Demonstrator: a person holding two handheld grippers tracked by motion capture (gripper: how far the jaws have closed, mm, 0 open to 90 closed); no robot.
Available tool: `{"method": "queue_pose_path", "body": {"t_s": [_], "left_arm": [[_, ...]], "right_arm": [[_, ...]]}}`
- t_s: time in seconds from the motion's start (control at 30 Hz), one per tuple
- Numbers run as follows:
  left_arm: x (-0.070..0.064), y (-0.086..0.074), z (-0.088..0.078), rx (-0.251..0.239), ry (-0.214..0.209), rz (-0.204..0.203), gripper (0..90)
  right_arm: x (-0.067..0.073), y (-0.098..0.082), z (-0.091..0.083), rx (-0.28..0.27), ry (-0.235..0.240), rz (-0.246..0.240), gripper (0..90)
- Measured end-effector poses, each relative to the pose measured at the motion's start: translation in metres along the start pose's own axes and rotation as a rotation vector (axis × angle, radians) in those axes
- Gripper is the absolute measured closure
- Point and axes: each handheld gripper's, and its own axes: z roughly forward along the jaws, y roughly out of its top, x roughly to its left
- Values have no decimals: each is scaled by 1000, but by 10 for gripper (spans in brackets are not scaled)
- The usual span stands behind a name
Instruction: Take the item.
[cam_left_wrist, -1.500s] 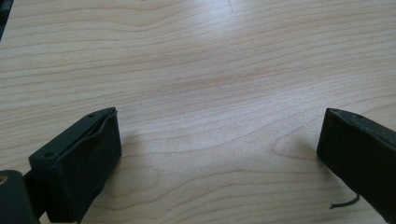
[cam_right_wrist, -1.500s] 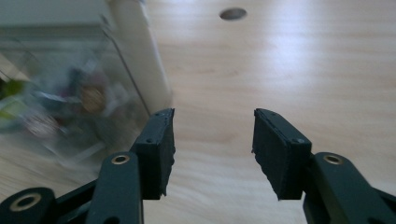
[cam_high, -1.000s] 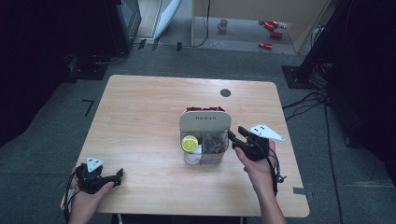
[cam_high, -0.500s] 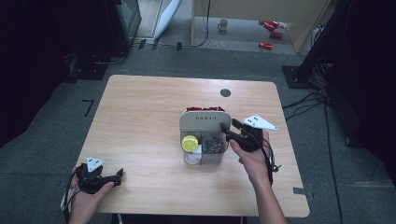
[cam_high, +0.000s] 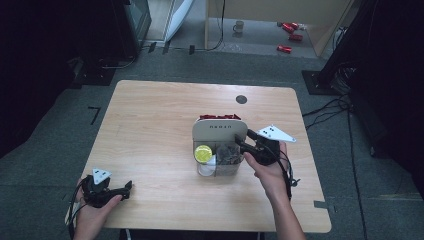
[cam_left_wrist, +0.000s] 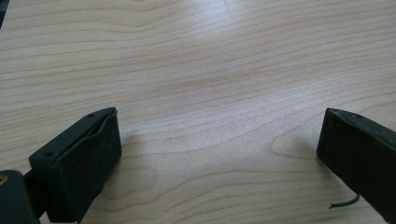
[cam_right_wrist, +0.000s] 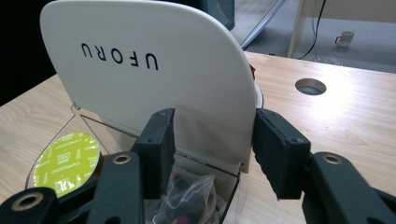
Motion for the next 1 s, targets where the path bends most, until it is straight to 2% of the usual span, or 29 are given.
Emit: {"method": "queue_pose_path", "body": {"t_s": [0.2, 0.3, 0.33, 0.37, 0.53, 0.73, 0.93, 1.0], "left_arm": [[0, 0, 0, 0, 1, 2, 1], [0, 0, 0, 0, 1, 2, 1], [0, 0, 0, 0, 1, 2, 1], [0, 0, 0, 0, 1, 1, 1], [0, 0, 0, 0, 1, 2, 1], [0, 0, 0, 0, -1, 3, 1], [0, 0, 0, 1, -1, 3, 1], [0, 0, 0, 1, -1, 4, 1]], "right_arm": [[1, -1, -7, -11, 15, -6, 483], [2, -2, -8, -4, 43, -8, 488], [6, -2, -8, 2, 48, -31, 486], [7, -2, -8, 5, 39, -42, 485], [2, 1, -8, -7, 11, -13, 452], [-4, 7, -2, -8, 32, -19, 411], [-1, 17, 4, -29, 58, -35, 406], [0, 17, 4, -26, 50, -42, 409]]}}
